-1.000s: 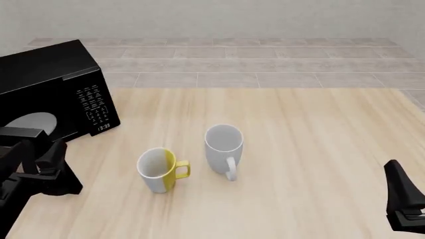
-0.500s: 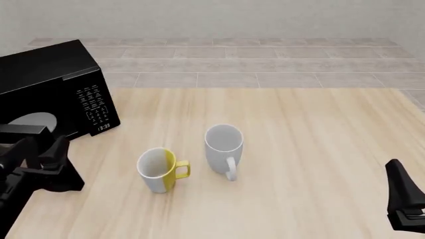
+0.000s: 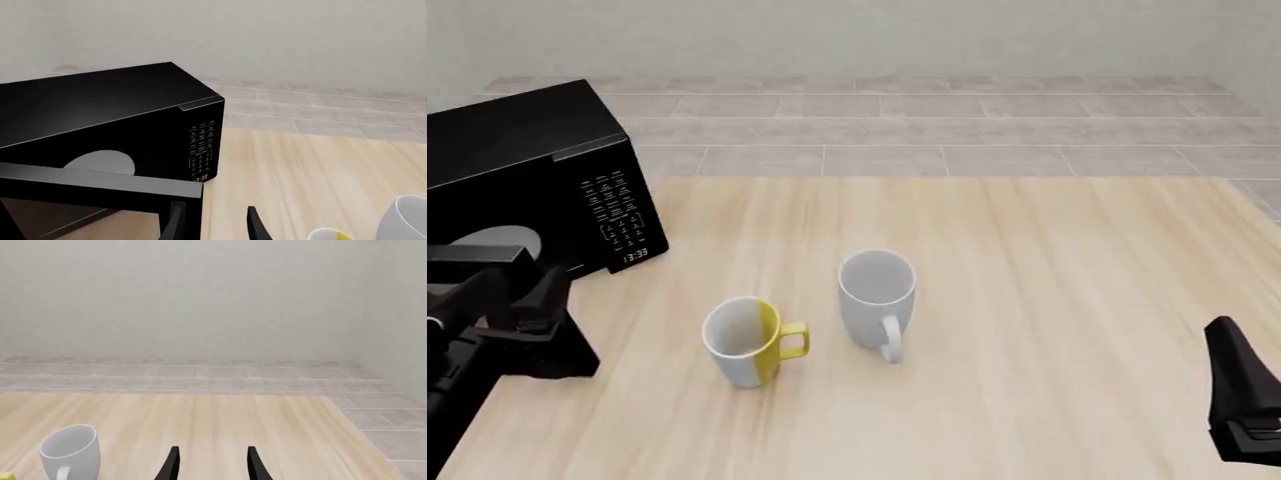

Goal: Close the microwave.

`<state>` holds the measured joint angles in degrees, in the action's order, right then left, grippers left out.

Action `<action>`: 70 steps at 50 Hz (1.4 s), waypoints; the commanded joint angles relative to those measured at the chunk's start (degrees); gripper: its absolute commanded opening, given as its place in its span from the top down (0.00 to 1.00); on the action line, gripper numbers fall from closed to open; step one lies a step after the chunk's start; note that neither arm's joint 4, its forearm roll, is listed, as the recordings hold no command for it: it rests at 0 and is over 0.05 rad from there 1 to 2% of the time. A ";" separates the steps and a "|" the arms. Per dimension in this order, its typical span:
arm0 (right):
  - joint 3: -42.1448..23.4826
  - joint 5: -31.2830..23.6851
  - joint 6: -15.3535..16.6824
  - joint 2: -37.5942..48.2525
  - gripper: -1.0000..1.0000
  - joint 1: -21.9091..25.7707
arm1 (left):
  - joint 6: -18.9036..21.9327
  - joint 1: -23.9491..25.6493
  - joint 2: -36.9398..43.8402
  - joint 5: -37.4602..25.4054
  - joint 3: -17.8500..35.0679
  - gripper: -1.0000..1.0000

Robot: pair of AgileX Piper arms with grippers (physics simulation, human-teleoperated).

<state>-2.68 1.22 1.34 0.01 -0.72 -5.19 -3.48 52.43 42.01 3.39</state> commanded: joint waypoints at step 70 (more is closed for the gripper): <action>-3.28 -2.26 -0.77 -0.01 0.00 1.30 | -0.83 -0.56 14.70 6.27 2.70 0.00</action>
<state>-5.61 -0.85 0.69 0.00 0.52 -6.64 -3.98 62.00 48.70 6.59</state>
